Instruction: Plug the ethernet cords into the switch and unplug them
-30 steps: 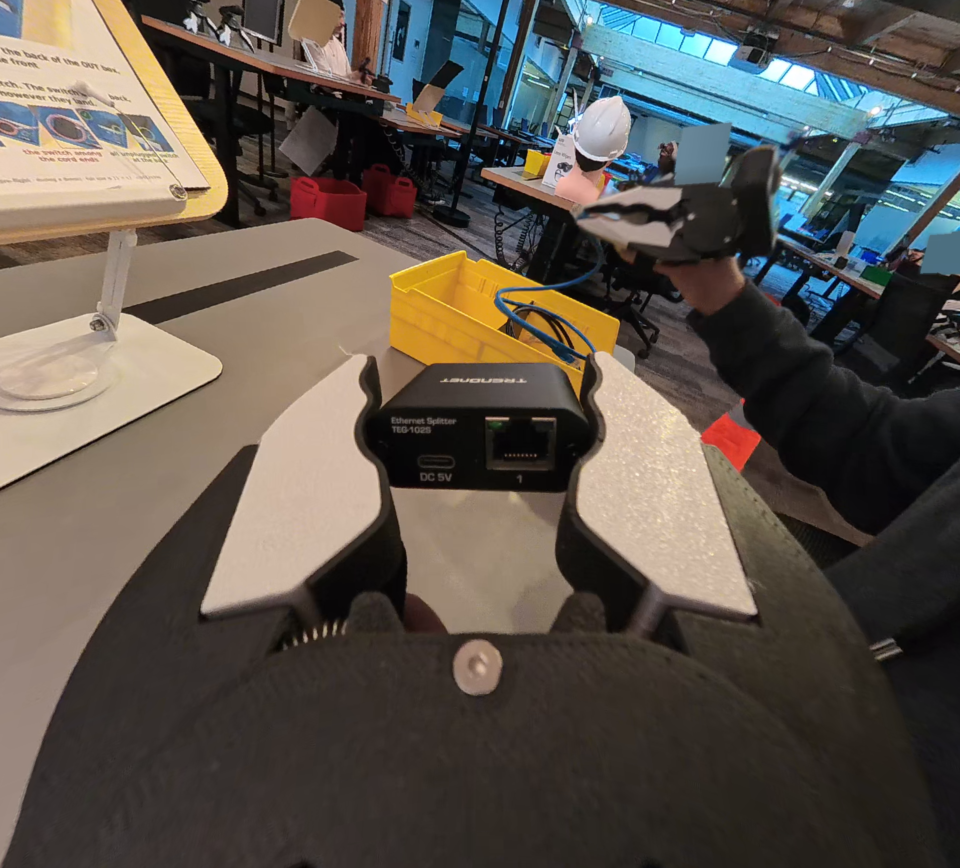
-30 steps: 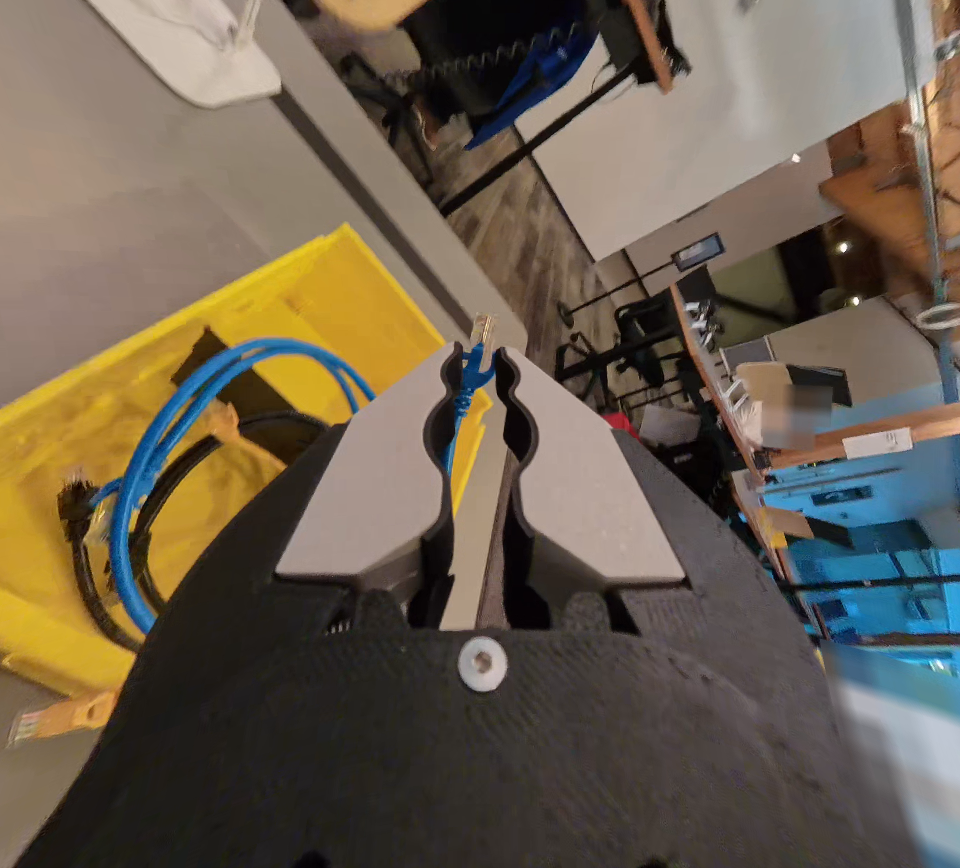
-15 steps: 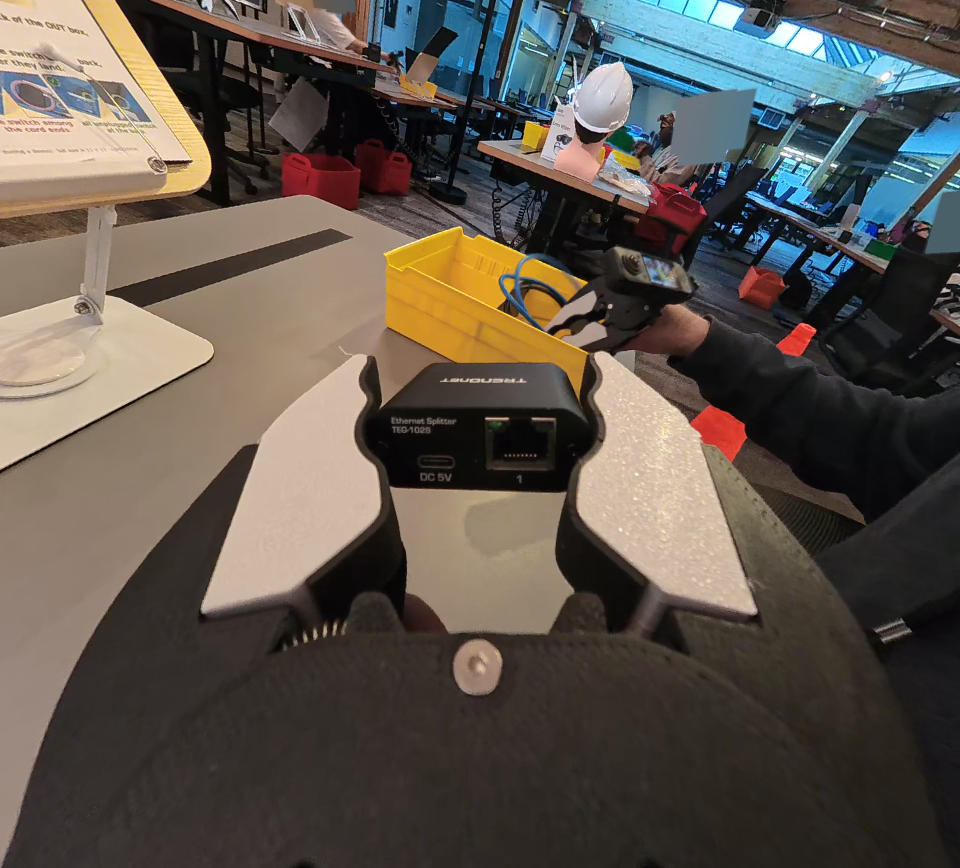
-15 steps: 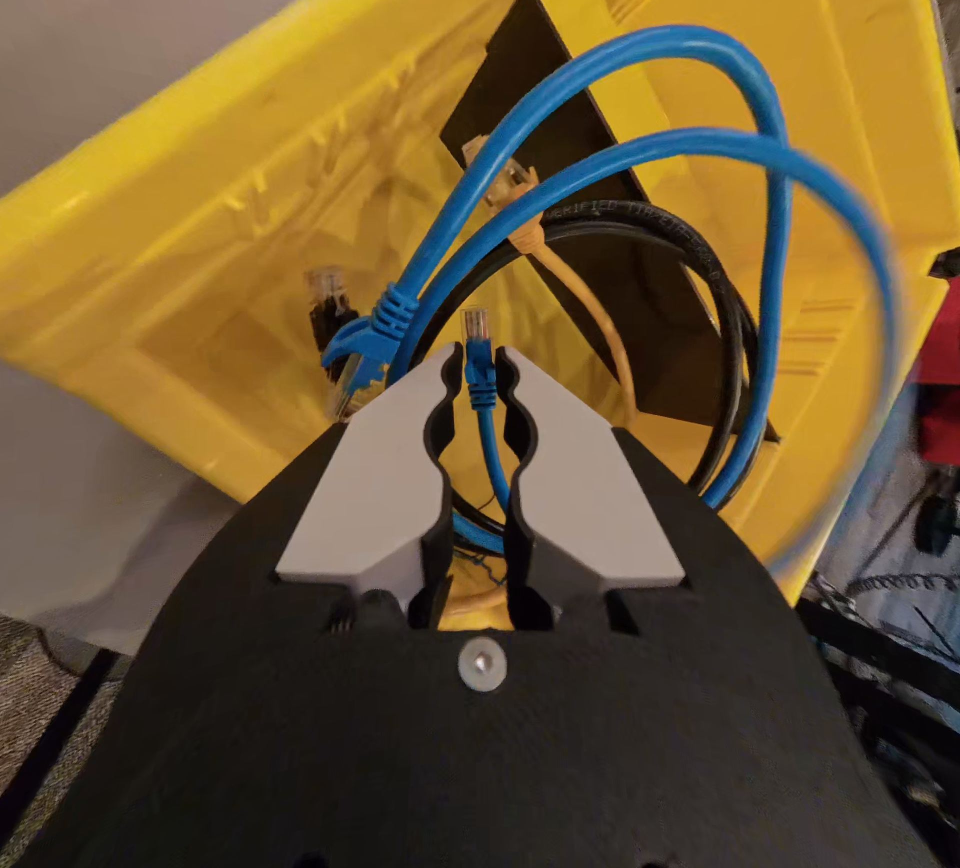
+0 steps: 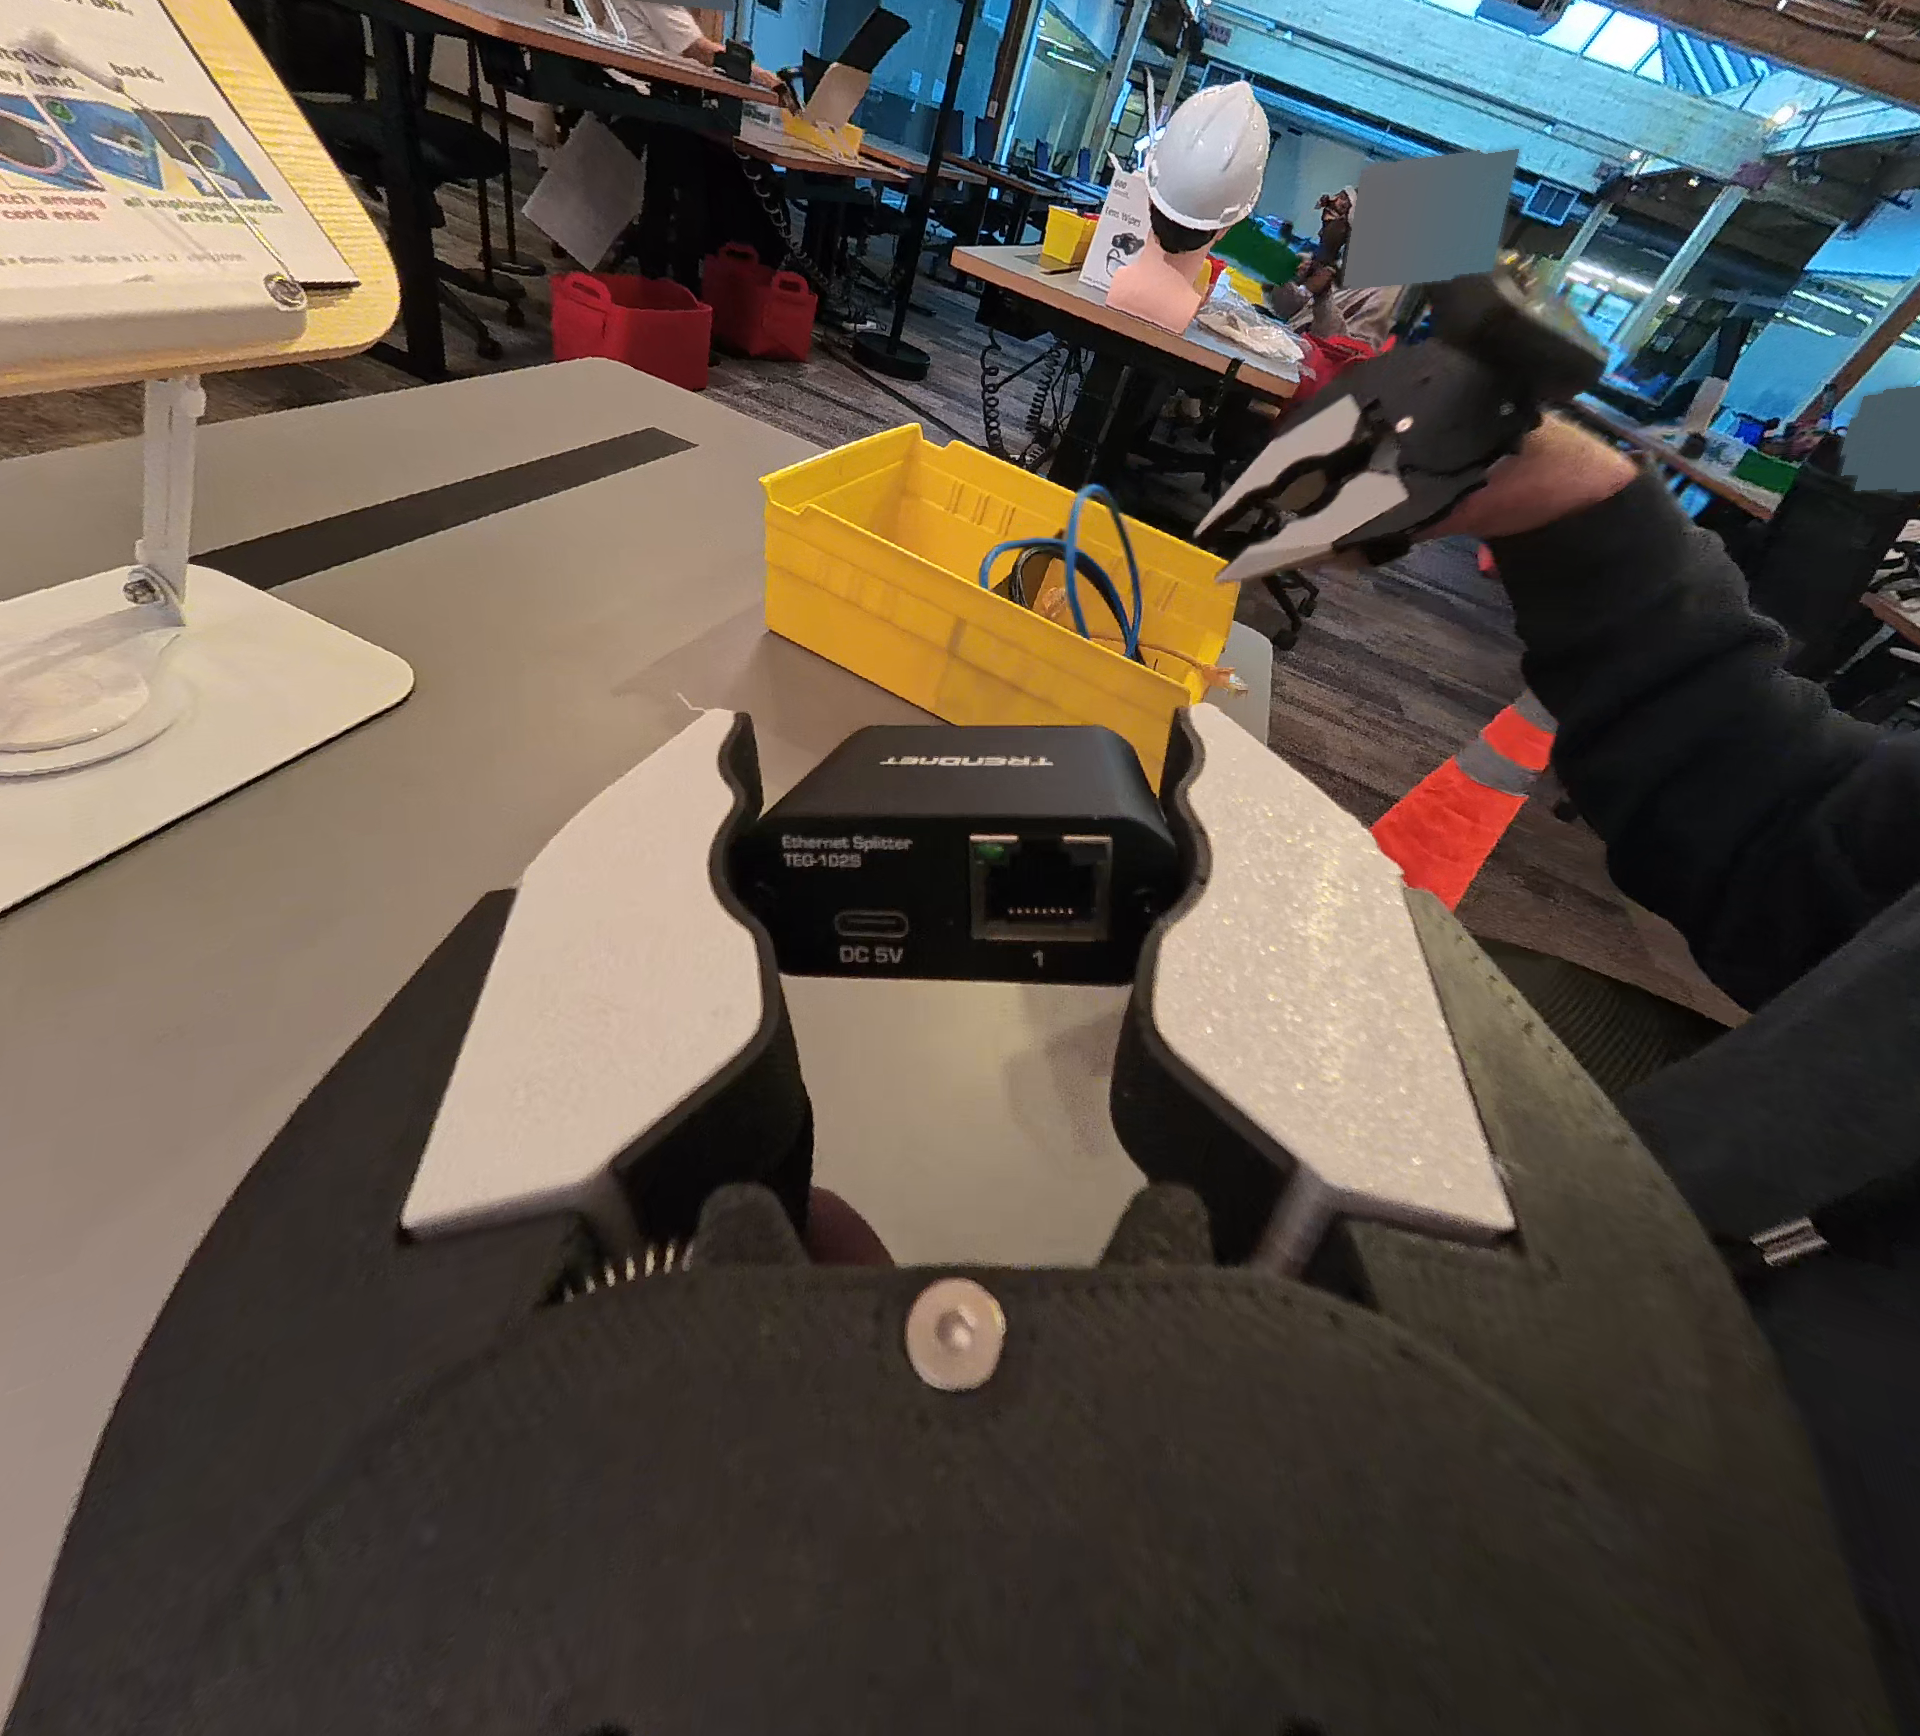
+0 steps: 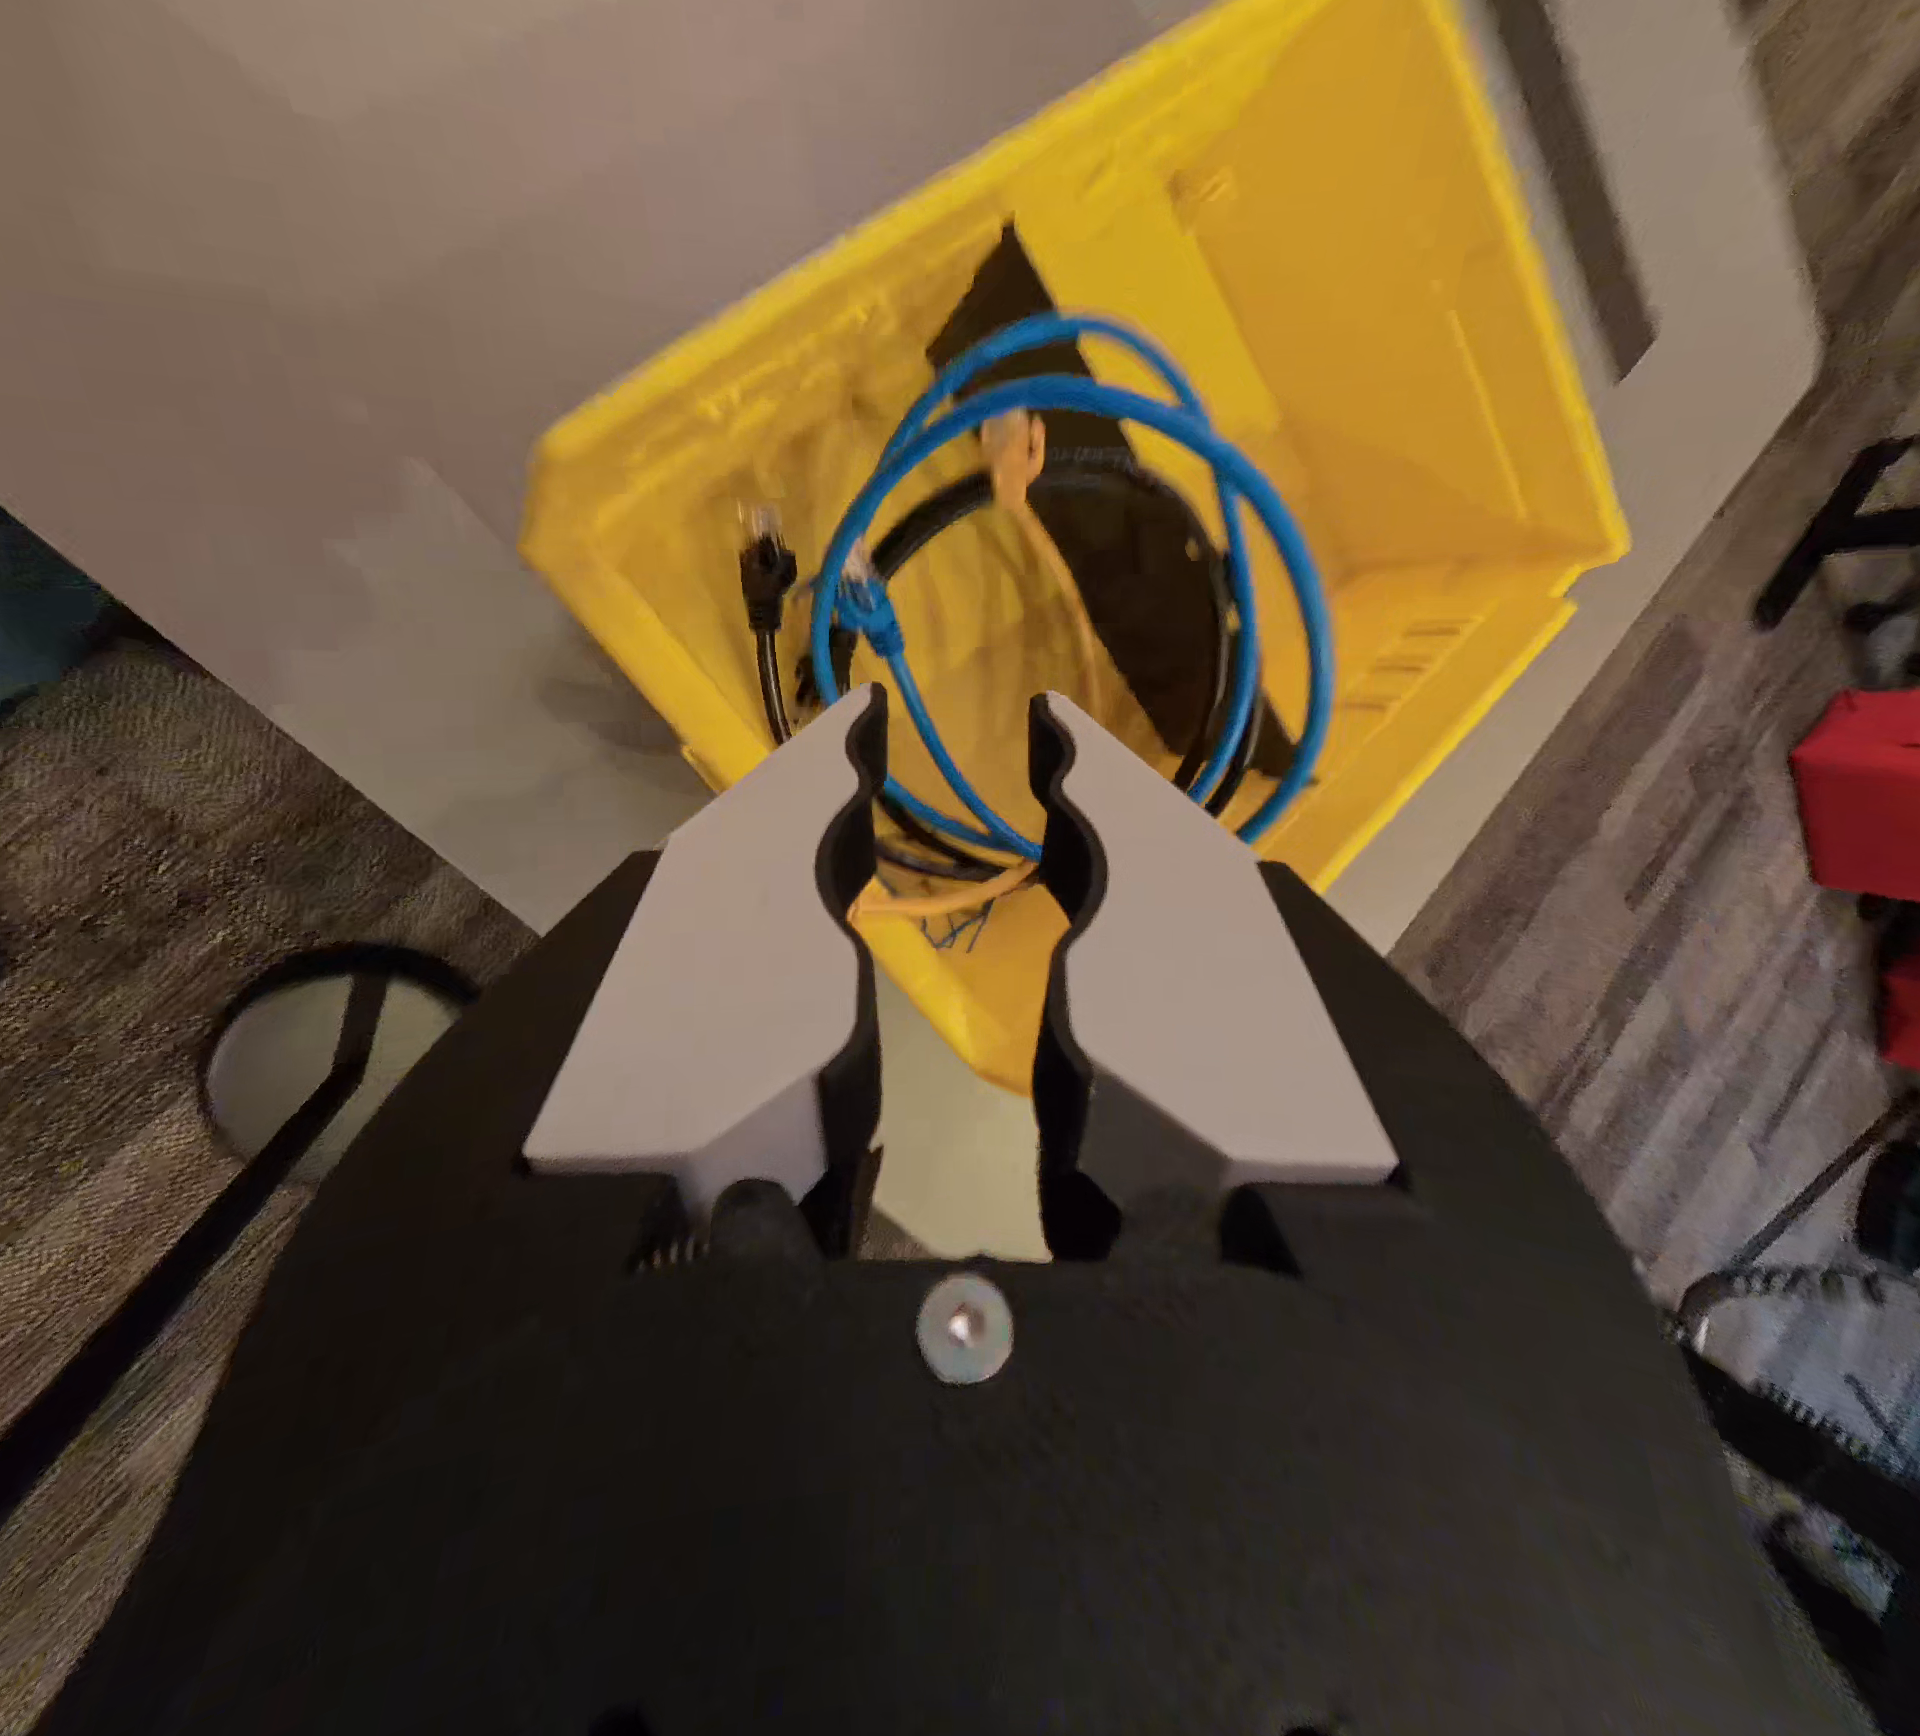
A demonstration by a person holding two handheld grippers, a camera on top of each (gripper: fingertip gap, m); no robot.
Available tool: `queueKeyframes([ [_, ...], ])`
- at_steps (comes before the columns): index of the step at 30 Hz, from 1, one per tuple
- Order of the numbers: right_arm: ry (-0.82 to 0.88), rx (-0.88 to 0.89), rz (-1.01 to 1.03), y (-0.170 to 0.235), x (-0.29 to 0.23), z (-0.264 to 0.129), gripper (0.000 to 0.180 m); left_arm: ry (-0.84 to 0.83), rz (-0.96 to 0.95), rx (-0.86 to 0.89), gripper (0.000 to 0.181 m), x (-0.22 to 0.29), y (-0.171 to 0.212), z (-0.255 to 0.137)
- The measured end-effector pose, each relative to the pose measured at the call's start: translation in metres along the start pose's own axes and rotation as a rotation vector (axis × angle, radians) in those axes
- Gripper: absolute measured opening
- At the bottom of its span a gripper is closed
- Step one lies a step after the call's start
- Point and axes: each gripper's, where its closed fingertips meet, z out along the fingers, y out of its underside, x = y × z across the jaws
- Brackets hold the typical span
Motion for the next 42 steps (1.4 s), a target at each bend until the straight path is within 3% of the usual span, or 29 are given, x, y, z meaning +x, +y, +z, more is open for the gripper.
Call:
queueKeyframes([
  [5, 0.131, 0.418, -0.21, -0.121, -0.03, -0.041, 0.04, 0.064, -0.033, -0.004, 0.073, 0.016, 0.003, 0.009],
  [9, 0.189, 0.634, -0.533, -0.215, -0.108, -0.034, 0.047, 0.133, -0.062, -0.017, 0.073, 0.036, 0.009, 0.018],
  [14, 0.227, 0.808, -0.748, -0.282, -0.175, -0.017, 0.066, 0.219, -0.111, -0.008, 0.073, 0.055, 0.013, 0.023],
  [19, 0.245, 0.93, -0.792, -0.306, -0.198, -0.02, 0.047, 0.294, -0.192, 0.023, 0.073, 0.068, 0.014, 0.027],
  [20, 0.294, 0.956, -0.77, -0.31, -0.195, -0.024, 0.026, 0.303, -0.194, 0.018, 0.073, 0.07, 0.017, 0.028],
  [26, 0.255, 0.93, -0.757, -0.305, -0.186, -0.034, 0.021, 0.313, -0.154, 0.026, 0.073, 0.076, 0.013, 0.028],
  [30, 0.294, 0.74, -0.703, -0.281, -0.113, -0.031, 0.022, 0.243, -0.112, 0.074, 0.057, 0.057, -0.002, 0.014],
  [34, 0.294, 0.31, -0.607, -0.211, 0.009, 0.007, 0.022, 0.19, -0.066, 0.106, 0.031, 0.043, -0.016, 0.002],
  [37, 0.19, -0.053, -0.532, -0.134, 0.079, 0.052, 0.022, 0.169, -0.041, 0.108, 0.014, 0.039, -0.019, -0.001],
  [42, -0.019, -0.326, -0.466, -0.053, 0.121, 0.129, 0.022, 0.112, 0.017, 0.056, 0.011, 0.035, -0.016, 0.001],
])
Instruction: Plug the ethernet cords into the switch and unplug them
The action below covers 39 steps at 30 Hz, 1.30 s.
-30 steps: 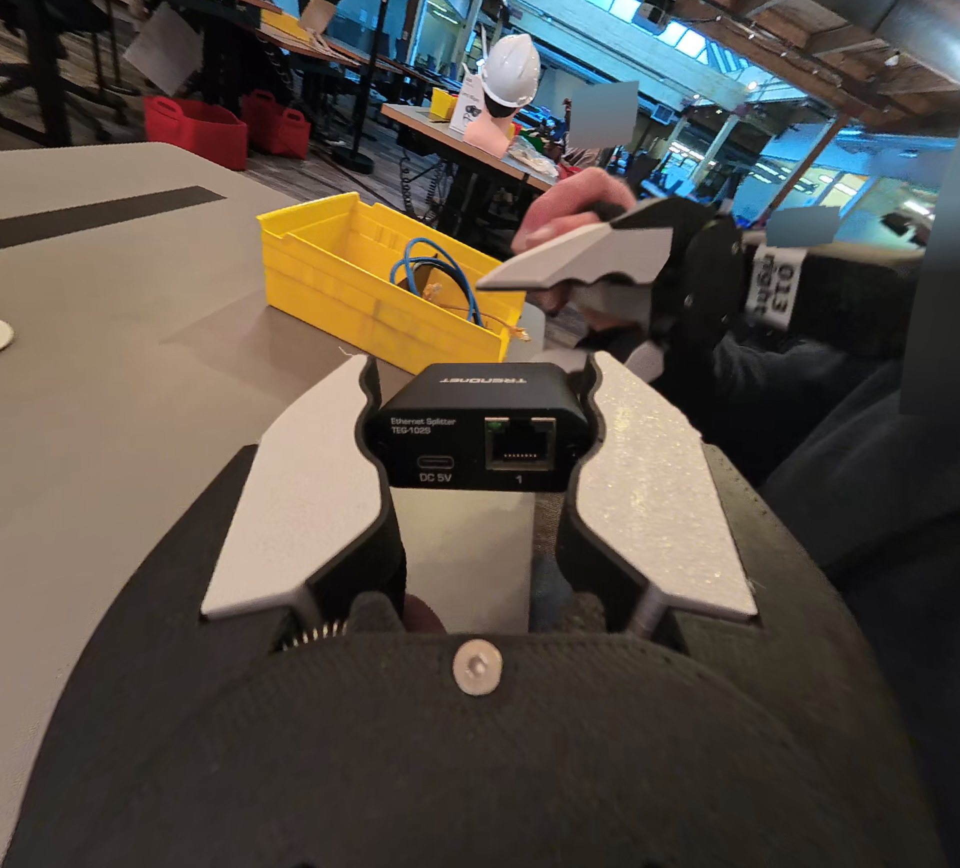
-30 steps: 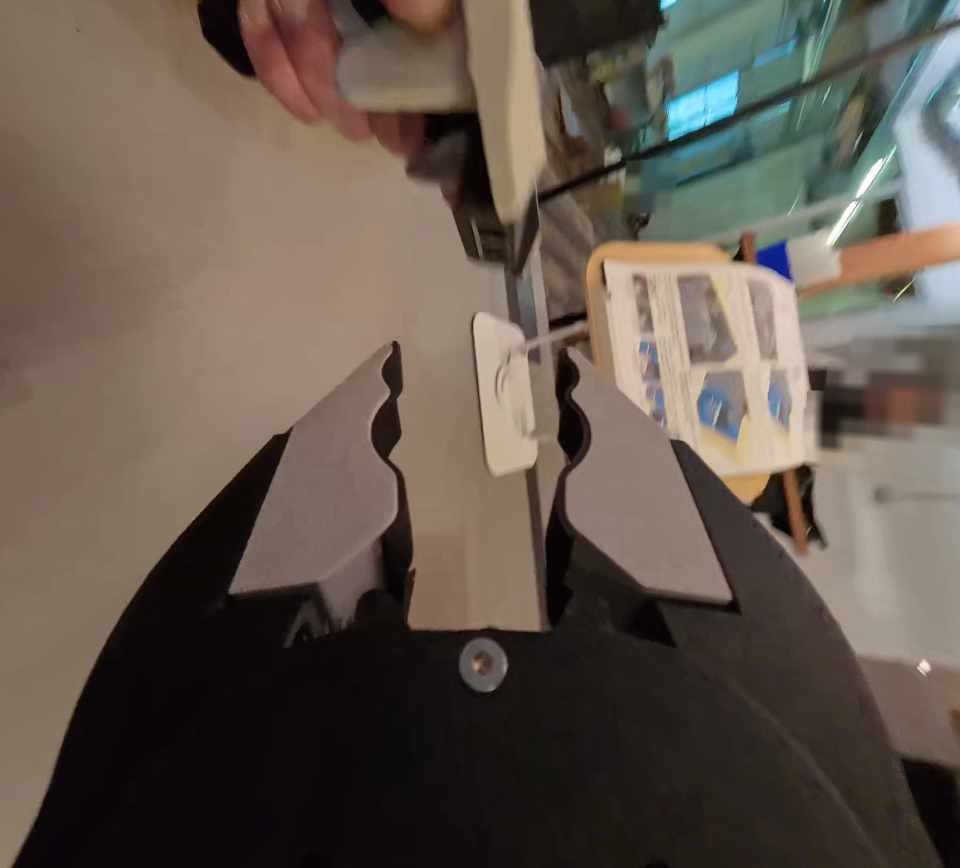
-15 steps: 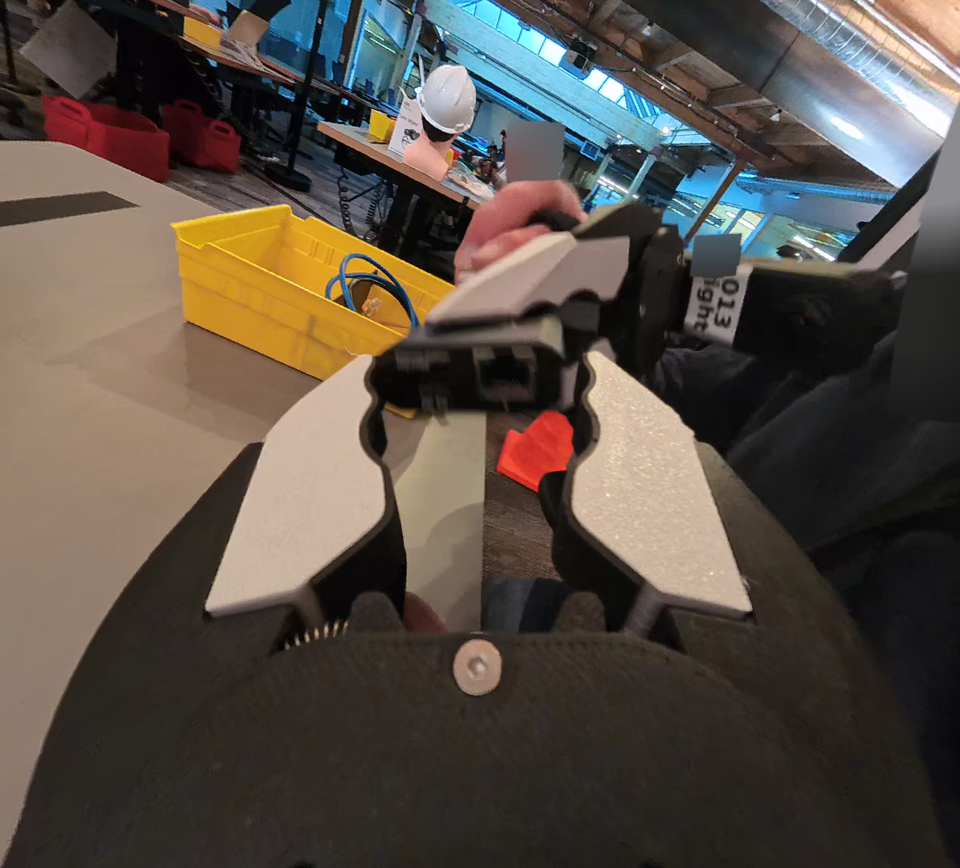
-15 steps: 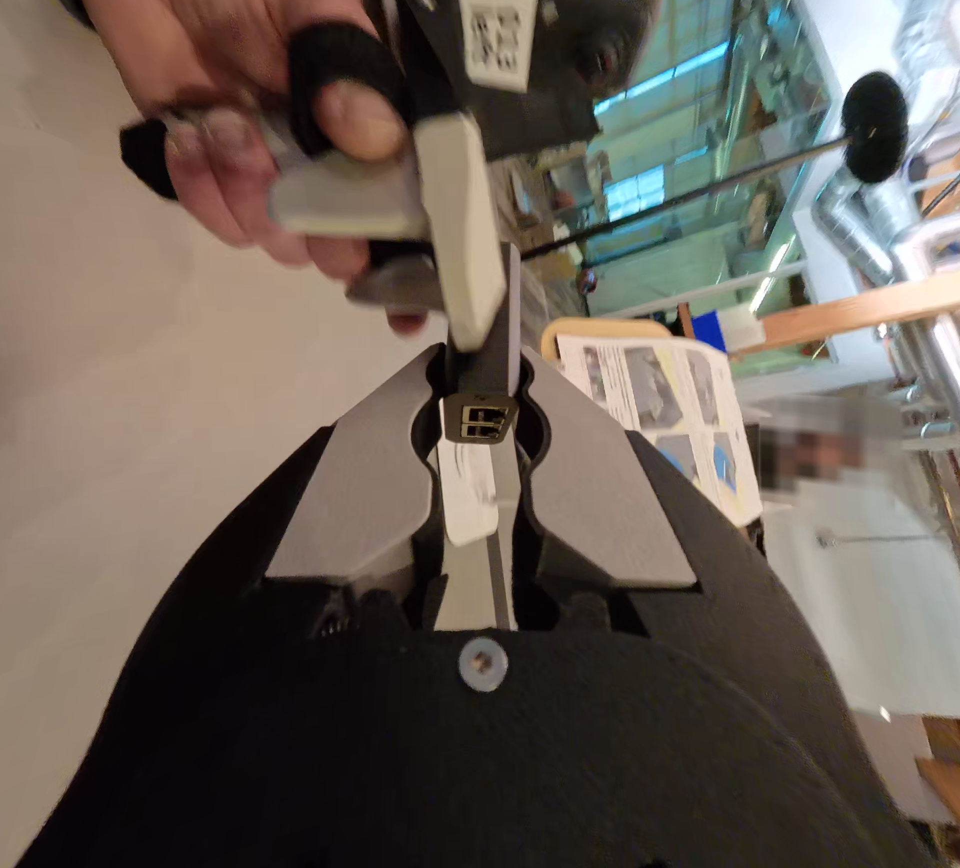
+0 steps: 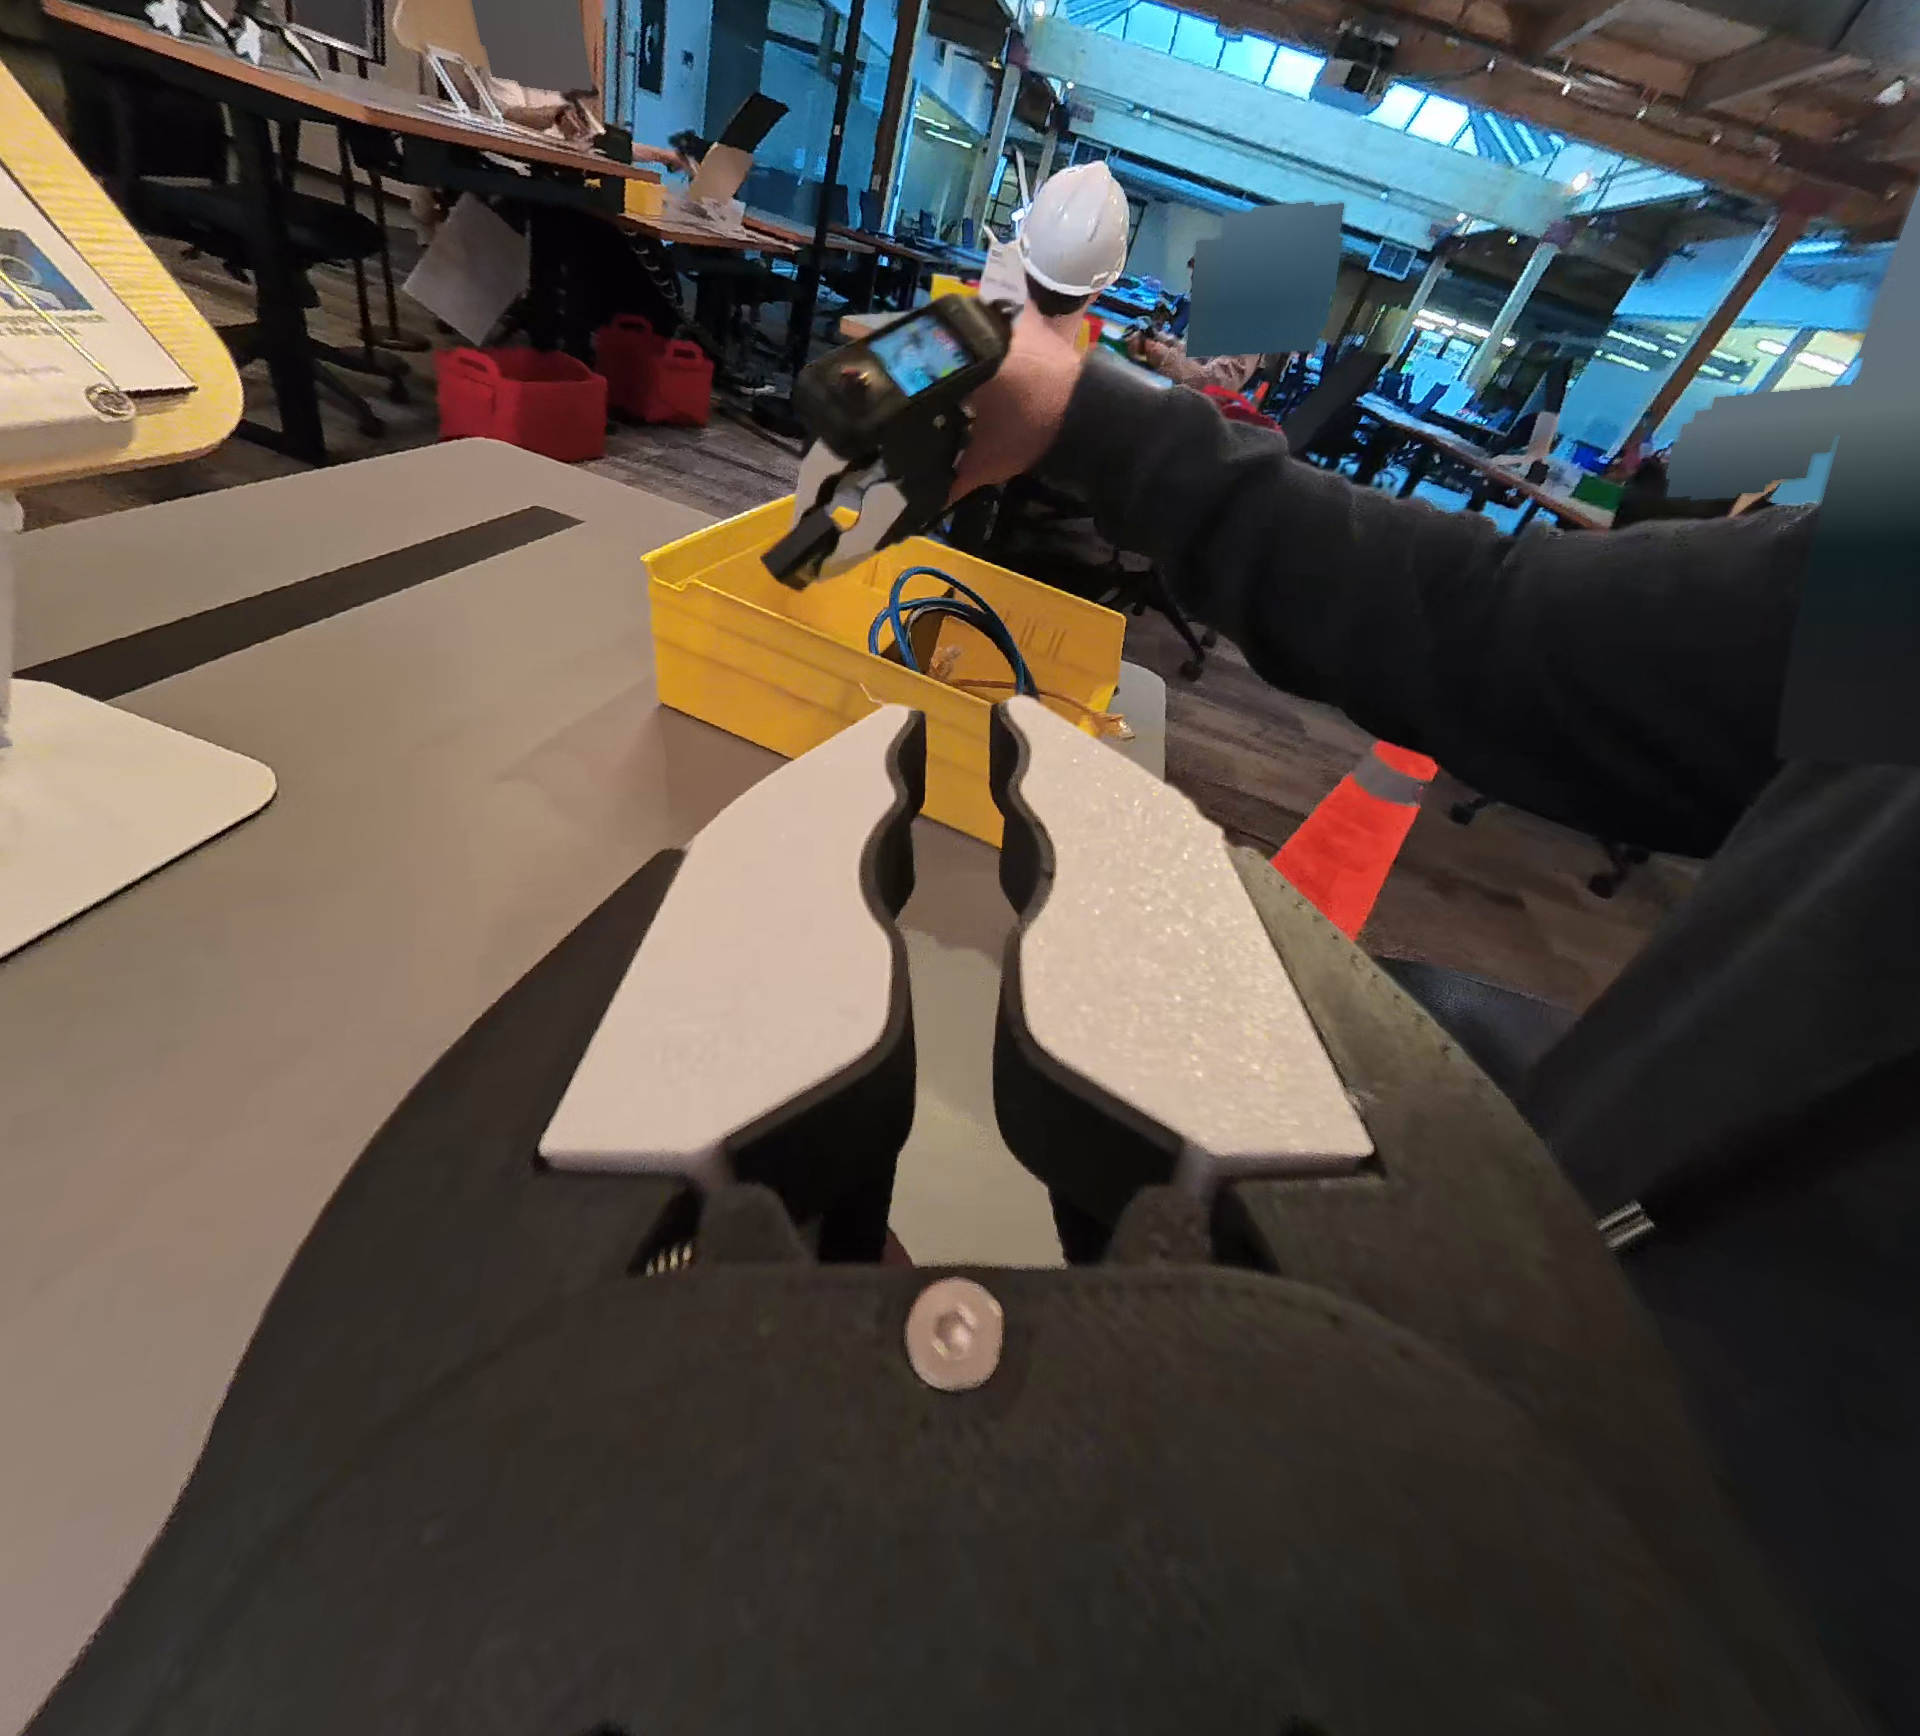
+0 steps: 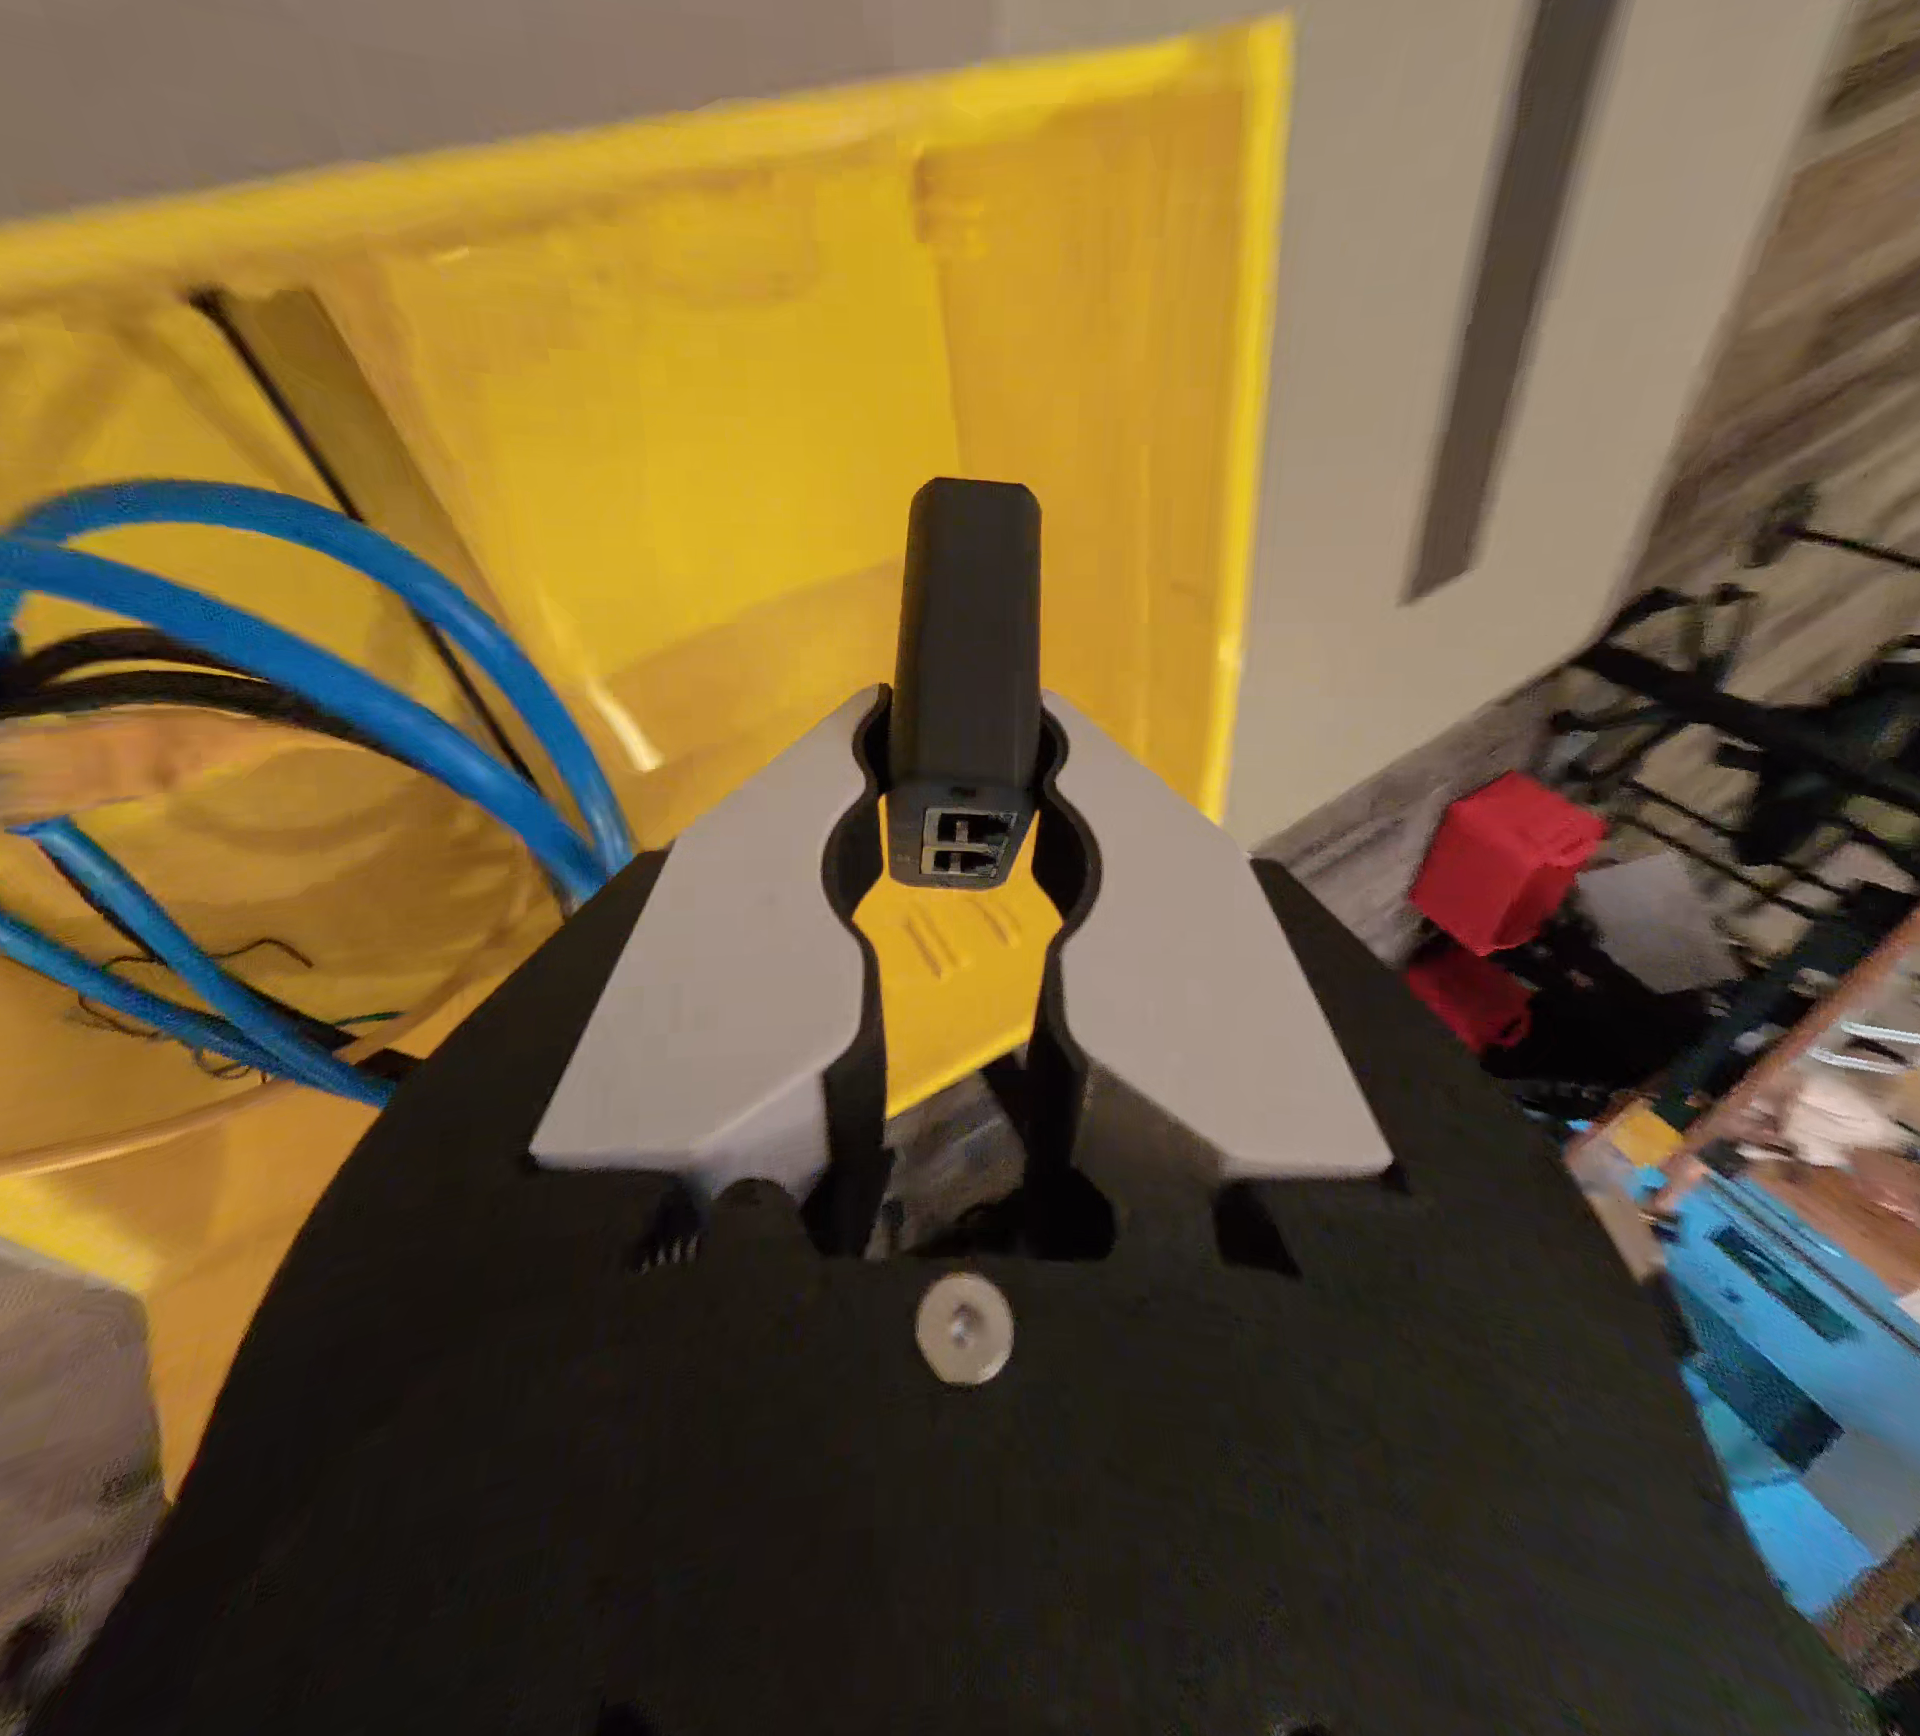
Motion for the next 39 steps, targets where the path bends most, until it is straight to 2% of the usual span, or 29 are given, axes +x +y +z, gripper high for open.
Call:
queueKeyframes([
  [2, -0.075, -0.061, -0.005, 0.011, -0.004, 0.028, 0.023, -0.007, 0.013, -0.011, 0.012, 0.0, 0.0, 0.001],
  [6, -0.12, -0.154, -0.038, 0.02, -0.003, 0.064, 0.022, -0.017, 0.027, -0.036, 0.013, -0.003, 0.005, 0.003],
  [11, -0.17, -0.228, -0.071, 0.024, -0.013, 0.086, 0.024, -0.018, 0.026, -0.056, 0.016, -0.006, 0.01, 0.003],
  [15, -0.216, -0.245, -0.073, 0.024, -0.021, 0.072, 0.026, -0.02, 0.035, -0.058, 0.017, -0.006, 0.007, 0.001],
  [19, -0.201, -0.205, -0.069, 0.019, -0.017, 0.036, 0.025, -0.035, 0.059, -0.054, 0.02, -0.006, 0.0, -0.002],
  [23, -0.13, -0.124, -0.02, 0.017, -0.008, -0.007, 0.026, -0.079, 0.114, -0.069, 0.024, -0.008, -0.009, -0.01],
  [26, -0.032, -0.053, 0.084, 0.029, 0.0, -0.041, 0.027, -0.174, 0.181, -0.124, 0.034, -0.019, -0.016, -0.026],
  [30, 0.002, 0.081, 0.353, 0.064, -0.009, -0.069, 0.055, -0.385, 0.304, -0.24, 0.059, -0.05, -0.024, -0.077],
  [34, -0.016, 0.124, 0.543, 0.107, -0.037, -0.065, 0.063, -0.749, 0.42, -0.387, 0.076, -0.101, -0.018, -0.169],
  [37, -0.032, 0.148, 0.688, 0.133, -0.054, -0.049, 0.07, -0.942, 0.306, -0.486, 0.093, -0.128, 0.008, -0.246],
  [39, -0.067, 0.193, 0.778, 0.139, -0.065, -0.038, 0.068, -1.092, 0.258, -0.516, 0.099, -0.142, 0.021, -0.299],
])
